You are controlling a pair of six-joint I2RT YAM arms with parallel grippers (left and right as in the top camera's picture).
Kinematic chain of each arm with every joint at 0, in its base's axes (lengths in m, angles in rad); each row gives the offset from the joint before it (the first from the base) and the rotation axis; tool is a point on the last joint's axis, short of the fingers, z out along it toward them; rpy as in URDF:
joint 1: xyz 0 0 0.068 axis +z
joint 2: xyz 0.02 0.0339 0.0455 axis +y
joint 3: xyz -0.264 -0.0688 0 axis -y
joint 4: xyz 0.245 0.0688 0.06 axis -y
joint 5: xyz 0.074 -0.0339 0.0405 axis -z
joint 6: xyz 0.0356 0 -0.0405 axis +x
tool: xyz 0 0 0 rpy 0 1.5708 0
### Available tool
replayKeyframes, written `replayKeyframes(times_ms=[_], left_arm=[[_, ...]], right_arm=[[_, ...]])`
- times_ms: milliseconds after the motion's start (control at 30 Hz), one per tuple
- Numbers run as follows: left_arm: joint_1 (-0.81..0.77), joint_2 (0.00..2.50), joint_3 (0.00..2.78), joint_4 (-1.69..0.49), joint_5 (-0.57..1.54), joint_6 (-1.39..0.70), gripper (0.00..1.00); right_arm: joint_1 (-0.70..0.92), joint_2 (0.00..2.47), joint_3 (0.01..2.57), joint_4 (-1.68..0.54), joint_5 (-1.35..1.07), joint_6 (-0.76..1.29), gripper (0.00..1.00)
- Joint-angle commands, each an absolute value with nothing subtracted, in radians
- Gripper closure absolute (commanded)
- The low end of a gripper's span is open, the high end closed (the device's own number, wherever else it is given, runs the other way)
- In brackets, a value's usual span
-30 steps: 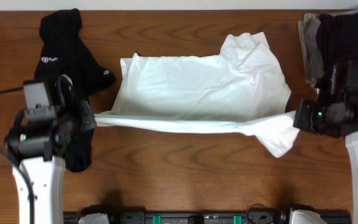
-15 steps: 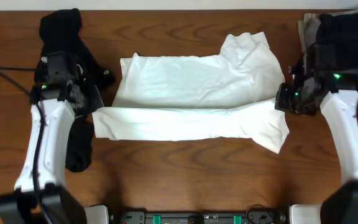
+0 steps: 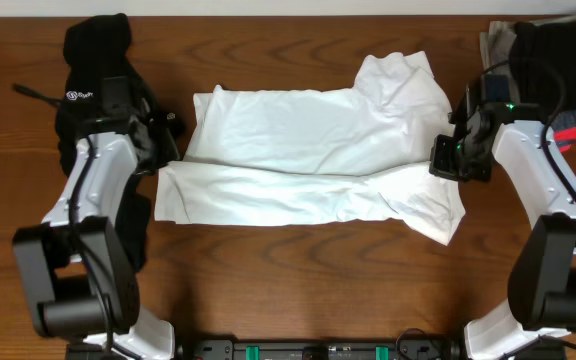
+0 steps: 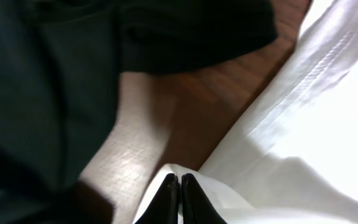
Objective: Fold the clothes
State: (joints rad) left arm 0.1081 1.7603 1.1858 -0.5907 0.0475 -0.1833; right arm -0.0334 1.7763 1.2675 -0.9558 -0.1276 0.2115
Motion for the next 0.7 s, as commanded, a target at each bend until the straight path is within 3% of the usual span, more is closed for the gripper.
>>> replayKeyframes(times_ms=[0, 567, 600, 667], left_arm=[[0.066, 1.793, 1.185, -0.560, 0.040, -0.185, 0.94], [-0.001, 1.809, 1.185, -0.521, 0.006, -0.177, 0.93], [-0.001, 1.809, 1.185, -0.520, 0.006, -0.177, 0.73], [-0.001, 1.809, 1.185, -0.512, 0.006, -0.176, 0.32]], right_arm=[[-0.026, 1.795, 1.265, -0.942, -0.109, 0.224, 0.99], [-0.030, 1.799, 1.265, -0.927, -0.093, 0.224, 0.99], [-0.032, 1.799, 1.265, -0.928, -0.093, 0.224, 0.94], [-0.036, 1.799, 1.265, -0.928, -0.093, 0.223, 0.71]])
